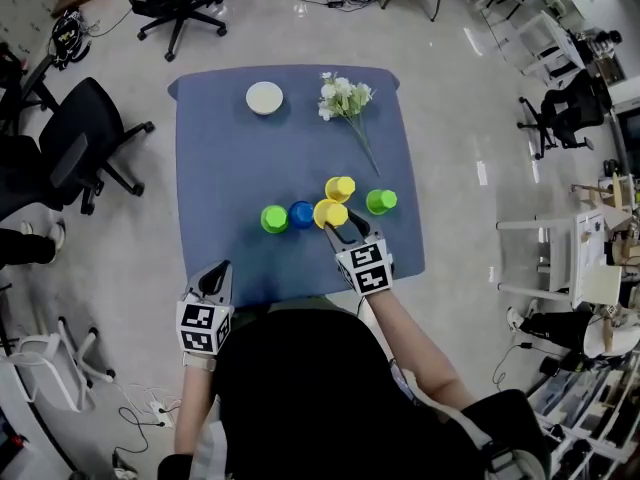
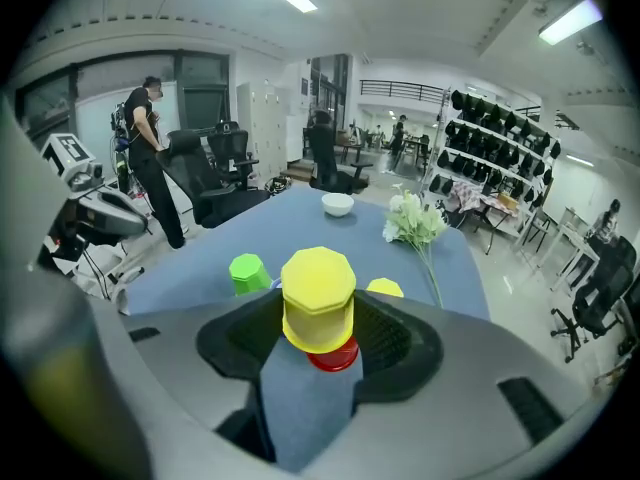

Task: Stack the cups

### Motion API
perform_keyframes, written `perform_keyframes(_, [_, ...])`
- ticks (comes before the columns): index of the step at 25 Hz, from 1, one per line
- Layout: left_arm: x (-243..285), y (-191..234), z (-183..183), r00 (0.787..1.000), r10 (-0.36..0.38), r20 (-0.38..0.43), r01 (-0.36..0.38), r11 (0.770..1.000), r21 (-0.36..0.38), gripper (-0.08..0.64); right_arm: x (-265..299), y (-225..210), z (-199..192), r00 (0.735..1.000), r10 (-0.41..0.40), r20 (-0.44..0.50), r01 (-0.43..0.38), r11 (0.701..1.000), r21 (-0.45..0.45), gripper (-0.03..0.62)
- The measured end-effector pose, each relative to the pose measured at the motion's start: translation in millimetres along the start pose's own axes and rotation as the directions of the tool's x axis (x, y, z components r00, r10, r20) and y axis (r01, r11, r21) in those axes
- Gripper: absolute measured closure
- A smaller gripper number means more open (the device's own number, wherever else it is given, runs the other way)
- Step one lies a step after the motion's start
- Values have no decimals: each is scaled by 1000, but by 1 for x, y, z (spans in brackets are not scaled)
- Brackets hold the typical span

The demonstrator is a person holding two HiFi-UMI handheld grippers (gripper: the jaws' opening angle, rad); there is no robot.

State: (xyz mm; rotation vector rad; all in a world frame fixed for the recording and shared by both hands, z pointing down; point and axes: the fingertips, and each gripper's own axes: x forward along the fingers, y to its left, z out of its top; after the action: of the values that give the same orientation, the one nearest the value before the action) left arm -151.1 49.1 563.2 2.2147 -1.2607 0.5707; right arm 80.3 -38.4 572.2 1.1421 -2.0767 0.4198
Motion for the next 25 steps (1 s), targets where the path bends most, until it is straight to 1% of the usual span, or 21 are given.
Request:
perform_keyframes(4, [-4, 5, -2, 1000, 16, -2, -16, 1000, -14, 549, 12, 3, -1, 1000, 16, -20, -16, 1000, -12, 366])
perform_keyframes(13, [-7, 12, -11, 999, 39, -15, -39, 999, -34, 549, 25, 9, 3, 1000, 29, -10, -29, 999, -22, 356])
perform_keyframes(18, [-4, 9, -11, 999, 30, -21, -30, 999, -29, 549, 18, 17, 7, 998, 65, 11, -65, 998, -7, 329])
perform_keyframes(25, [7, 6, -6, 999, 24, -24, -25, 1000, -12, 549, 4, 8, 2, 998, 65, 24, -66, 998, 20, 322])
